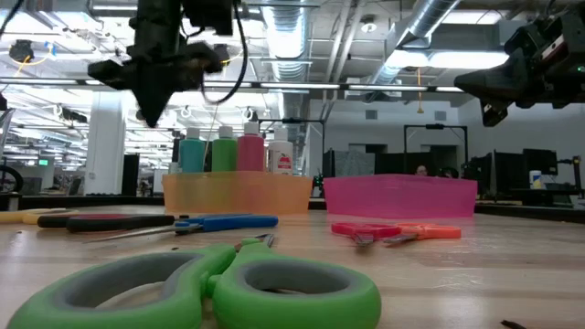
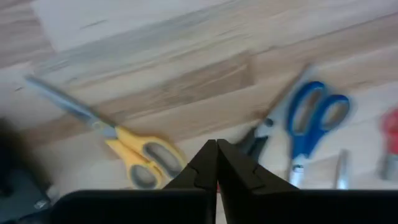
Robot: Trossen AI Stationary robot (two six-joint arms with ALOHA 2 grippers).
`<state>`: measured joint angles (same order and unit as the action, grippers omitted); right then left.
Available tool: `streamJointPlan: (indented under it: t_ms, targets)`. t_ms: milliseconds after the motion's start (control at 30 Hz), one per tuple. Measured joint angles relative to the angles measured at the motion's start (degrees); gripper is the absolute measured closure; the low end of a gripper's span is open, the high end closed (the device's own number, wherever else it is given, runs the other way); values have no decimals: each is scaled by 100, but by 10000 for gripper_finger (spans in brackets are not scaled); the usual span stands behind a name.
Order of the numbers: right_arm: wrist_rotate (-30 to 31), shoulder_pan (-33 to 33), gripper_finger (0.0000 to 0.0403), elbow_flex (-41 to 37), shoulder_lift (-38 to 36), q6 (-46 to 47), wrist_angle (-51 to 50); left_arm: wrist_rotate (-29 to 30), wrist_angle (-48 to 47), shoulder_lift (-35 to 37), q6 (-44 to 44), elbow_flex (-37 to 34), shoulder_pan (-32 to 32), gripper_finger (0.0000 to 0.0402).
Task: Pick & Place Paint Supplies
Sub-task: Put the yellow scissors into the pink bin
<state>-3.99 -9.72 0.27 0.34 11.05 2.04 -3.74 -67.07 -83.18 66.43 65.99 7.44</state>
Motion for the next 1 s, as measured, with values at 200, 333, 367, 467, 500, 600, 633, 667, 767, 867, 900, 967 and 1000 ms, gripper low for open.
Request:
streamJointPlan:
  t_ms: [200,333,367,467,500,600,633,667,767,867,900,967,1000]
  targets:
    - [0,-2,403,-2,5,0,-34,27,-1224,-829,-4,275,-27,400]
    - [-2,0,403,-2,0,0,-29,34,-1000,-1026,46,279,-39,389]
    - [0,0,403,0,-2,1,-29,34,-879,-1055,116,286,-39,384]
    - [0,-1,403,-1,0,0,-34,32,-528,-1069,155,285,-39,365]
    - [0,-2,403,-2,0,0,-48,32,-439,-1073,155,284,-53,356]
    - [0,-2,403,-2,8,0,-40,78,-403,-1088,160,280,-166,324]
    - [-1,-1,403,-2,0,0,-58,75,-376,-1113,174,280,-215,312]
    - [-2,-1,403,-2,-3,0,-41,75,-345,-1119,201,267,-259,300]
    - [0,-2,403,0,4,0,-51,73,-341,-1106,521,189,-411,261]
    - [0,-2,403,-2,2,0,-56,6,-328,-1106,979,47,-491,227]
    - [-2,0,403,-1,1,0,-51,-35,-290,-1106,1109,-23,-512,217]
    - [-1,0,403,-1,0,0,-35,-110,-92,-1108,1430,-176,-565,202]
    - [-2,-2,403,-1,1,0,-36,-151,64,-1108,1589,-247,-593,195]
